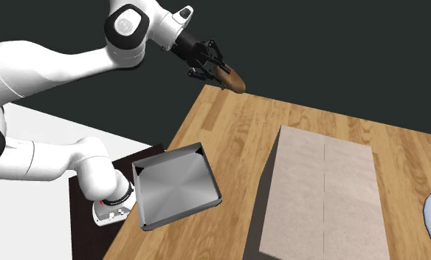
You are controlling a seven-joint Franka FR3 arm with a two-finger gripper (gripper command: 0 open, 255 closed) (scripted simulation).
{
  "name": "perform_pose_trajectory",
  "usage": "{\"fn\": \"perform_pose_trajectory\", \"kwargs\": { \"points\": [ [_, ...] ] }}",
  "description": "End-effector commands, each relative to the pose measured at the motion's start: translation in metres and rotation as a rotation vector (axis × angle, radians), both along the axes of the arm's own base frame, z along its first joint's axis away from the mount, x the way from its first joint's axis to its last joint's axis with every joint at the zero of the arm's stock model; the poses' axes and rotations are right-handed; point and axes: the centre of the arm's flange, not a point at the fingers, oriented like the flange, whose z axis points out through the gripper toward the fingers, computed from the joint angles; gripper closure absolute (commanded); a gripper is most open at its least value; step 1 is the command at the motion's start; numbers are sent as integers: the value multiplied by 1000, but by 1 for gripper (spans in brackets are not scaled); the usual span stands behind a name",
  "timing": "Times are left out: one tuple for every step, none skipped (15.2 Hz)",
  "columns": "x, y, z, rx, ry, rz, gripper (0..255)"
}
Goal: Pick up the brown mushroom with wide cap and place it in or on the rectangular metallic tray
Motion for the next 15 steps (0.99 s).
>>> {"fn": "perform_pose_trajectory", "kwargs": {
  "points": [
    [-20, -17, 0, 0, 0, 1, 255],
    [-31, -25, 0, 0, 0, 1, 255],
    [-42, -32, 1, 0, 0, 1, 255],
    [-53, -40, 2, 0, 0, 1, 255],
    [-64, -47, 2, 0, 0, 1, 255],
    [-75, -55, 3, 0, 0, 1, 255],
    [-86, -62, 4, 0, 0, 1, 255],
    [-96, -70, 4, 0, 0, 1, 255],
    [-107, -77, 5, 0, 0, 1, 255],
    [-118, -84, 6, 0, 0, 1, 255],
    [-129, -92, 6, 0, 0, 1, 255],
    [-140, -99, 7, 0, 0, 1, 255],
    [-151, -107, 8, 0, 0, 1, 255],
    [-162, -114, 8, 0, 0, 1, 255],
    [-172, -122, 9, 0, 0, 1, 255]
  ]
}}
